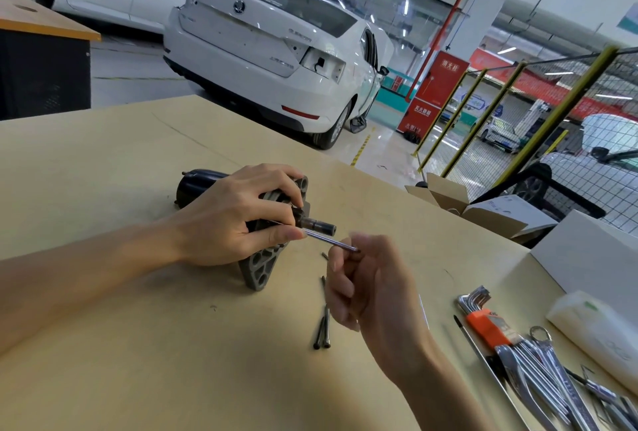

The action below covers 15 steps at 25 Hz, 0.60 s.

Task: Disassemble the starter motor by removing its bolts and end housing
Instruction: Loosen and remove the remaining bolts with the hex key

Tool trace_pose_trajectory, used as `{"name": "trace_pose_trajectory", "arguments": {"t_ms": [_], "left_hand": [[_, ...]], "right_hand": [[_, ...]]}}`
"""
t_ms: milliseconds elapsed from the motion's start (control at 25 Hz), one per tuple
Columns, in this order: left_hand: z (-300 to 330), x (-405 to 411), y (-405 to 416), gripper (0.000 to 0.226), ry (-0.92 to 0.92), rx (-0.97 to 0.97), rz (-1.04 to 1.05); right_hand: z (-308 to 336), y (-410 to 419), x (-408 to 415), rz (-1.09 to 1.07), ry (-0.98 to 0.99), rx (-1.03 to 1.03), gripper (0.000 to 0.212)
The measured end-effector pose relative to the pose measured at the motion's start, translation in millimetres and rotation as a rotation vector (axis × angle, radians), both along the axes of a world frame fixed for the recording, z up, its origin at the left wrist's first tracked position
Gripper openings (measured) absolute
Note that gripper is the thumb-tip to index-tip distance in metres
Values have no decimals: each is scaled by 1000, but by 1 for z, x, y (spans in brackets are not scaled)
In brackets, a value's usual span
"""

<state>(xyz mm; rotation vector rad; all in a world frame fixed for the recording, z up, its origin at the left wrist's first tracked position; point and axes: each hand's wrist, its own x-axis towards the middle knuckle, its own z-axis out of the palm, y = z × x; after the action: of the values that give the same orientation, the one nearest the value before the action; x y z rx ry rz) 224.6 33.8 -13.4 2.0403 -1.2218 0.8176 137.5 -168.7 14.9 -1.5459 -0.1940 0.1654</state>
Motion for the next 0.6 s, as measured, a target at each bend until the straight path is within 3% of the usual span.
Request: {"name": "trace_pose_trajectory", "arguments": {"t_ms": [160, 480, 600], "left_hand": [[0, 0, 1, 31, 7, -11, -6], [1, 1, 5, 30, 13, 34, -11], [1, 0, 5, 30, 32, 26, -20]], "right_hand": [[-5, 1, -4, -20, -130, -65, 21], [-12, -9, 3, -197, -667, -656, 28], [-12, -9, 4, -214, -727, -718, 27]]}}
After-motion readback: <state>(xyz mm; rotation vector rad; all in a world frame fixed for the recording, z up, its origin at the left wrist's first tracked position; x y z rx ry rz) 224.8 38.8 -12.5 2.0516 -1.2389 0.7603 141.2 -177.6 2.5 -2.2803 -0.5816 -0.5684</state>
